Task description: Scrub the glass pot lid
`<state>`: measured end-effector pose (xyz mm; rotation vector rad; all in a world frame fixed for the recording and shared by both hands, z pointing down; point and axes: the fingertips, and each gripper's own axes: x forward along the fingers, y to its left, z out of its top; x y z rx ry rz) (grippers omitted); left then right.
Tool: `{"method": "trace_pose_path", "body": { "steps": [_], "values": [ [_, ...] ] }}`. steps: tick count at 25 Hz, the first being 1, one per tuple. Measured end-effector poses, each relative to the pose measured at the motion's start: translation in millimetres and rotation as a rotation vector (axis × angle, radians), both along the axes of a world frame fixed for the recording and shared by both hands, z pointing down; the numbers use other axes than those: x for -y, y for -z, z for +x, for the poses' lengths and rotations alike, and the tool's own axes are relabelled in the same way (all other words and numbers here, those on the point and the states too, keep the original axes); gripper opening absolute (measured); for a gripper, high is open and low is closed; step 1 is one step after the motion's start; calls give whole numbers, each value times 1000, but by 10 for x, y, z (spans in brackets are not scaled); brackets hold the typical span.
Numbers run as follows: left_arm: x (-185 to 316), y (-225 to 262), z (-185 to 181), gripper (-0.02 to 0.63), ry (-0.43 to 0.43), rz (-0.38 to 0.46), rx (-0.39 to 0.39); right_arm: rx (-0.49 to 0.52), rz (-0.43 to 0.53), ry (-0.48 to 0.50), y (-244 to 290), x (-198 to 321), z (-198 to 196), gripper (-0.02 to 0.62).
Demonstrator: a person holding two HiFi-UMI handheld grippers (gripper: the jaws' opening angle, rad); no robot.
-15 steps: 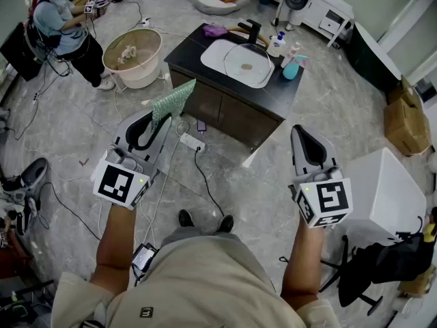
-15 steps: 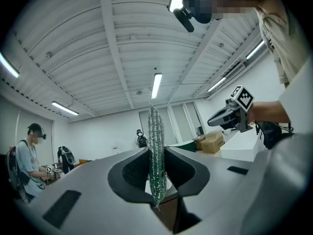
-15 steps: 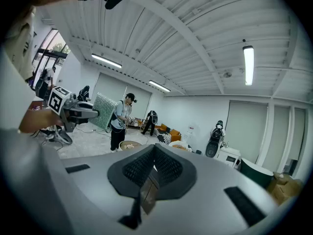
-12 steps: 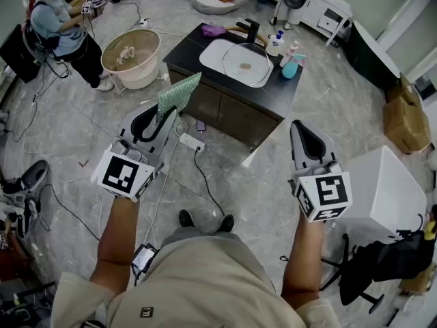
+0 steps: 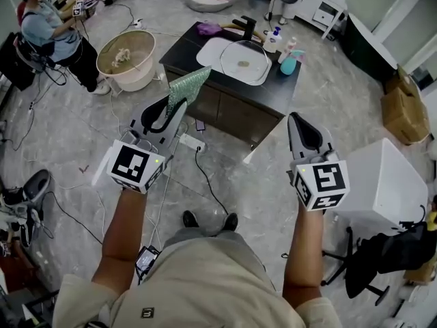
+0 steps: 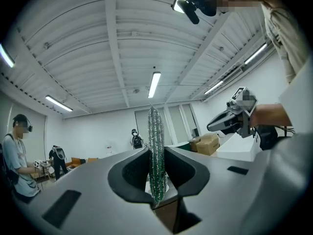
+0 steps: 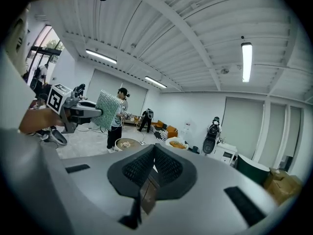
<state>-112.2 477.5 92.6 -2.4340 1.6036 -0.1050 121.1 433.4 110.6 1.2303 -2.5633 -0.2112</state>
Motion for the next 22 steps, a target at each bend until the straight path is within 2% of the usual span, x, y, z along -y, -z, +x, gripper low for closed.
{"method": "trace_pose_path", "body": {
  "steps": [7, 15, 22],
  "values": [
    [82, -37, -195, 92, -28, 0, -10, 56, -9, -11, 3, 42, -262, 28],
    [122, -28, -459, 92, -49, 22, -30, 34, 7, -19, 12, 46, -610, 28],
    [402, -105, -525, 92, -39, 6, -34, 34, -11, -18, -85, 368, -644, 28]
  ]
}}
